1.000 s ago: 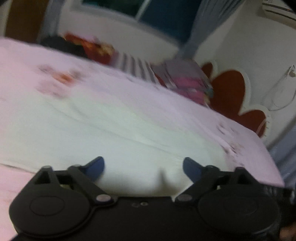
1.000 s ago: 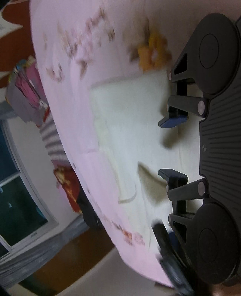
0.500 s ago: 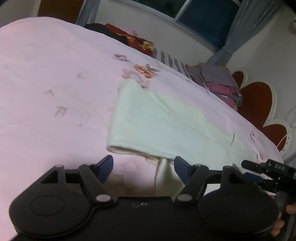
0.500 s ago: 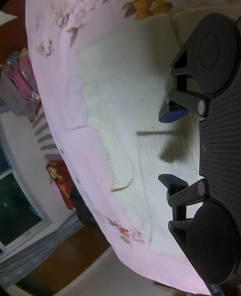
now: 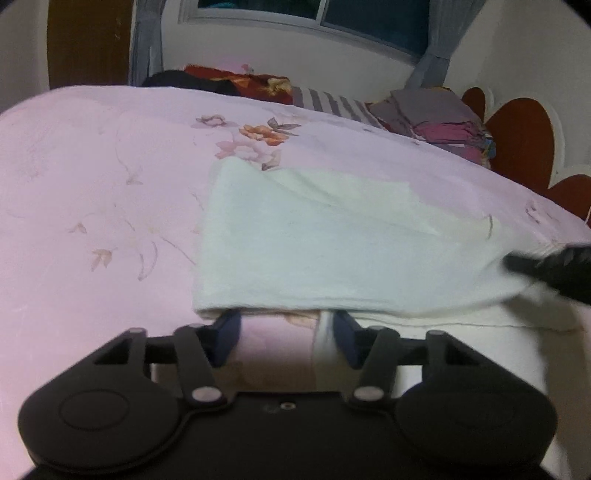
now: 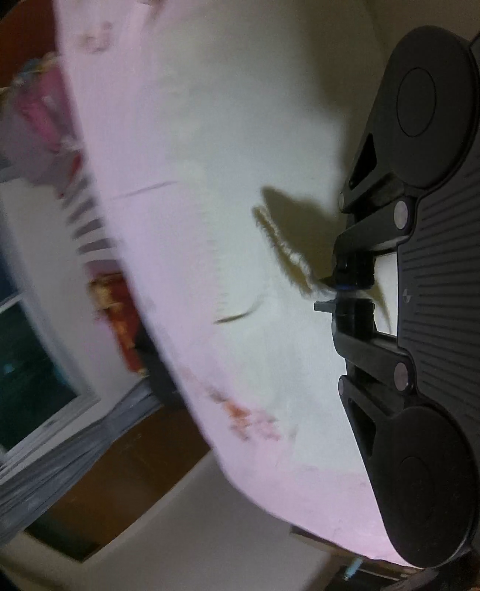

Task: Fold small clothes
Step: 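Grasp the sweater edge with the right gripper and fold it inward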

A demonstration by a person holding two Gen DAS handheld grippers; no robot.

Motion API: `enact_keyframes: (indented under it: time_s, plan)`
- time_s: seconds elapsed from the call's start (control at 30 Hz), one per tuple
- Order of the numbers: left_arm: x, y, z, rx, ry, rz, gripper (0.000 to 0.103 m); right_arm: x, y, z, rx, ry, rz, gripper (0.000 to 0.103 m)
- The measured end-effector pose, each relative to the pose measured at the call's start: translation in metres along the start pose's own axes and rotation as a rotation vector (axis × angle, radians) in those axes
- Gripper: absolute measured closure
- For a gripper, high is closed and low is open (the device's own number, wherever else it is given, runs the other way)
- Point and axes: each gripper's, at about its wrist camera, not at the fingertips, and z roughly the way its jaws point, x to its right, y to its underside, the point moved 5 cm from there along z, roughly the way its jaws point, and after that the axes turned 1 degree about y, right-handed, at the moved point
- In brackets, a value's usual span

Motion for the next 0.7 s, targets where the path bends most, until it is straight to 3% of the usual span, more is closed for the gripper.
enact_keyframes:
  time_s: [0.13,0.47,0.7]
  plan:
    - [-0.001,-0.001,-0.001,0.001,0.010,0.002,0.056,0.025,-0.020,-0.028,0.074,0.047,0.035,0.100]
    - [0.001,-0.002,0.001,-0.017,0.113,-0.012,0.094,0.080,-0.022,-0.059,0.066,0.148,0.064,0.100]
    - [0.002,-0.002,0.003,-0.020,0.119,-0.014,0.094,0.087,-0.015,-0.061,0.068,0.172,0.077,0.100]
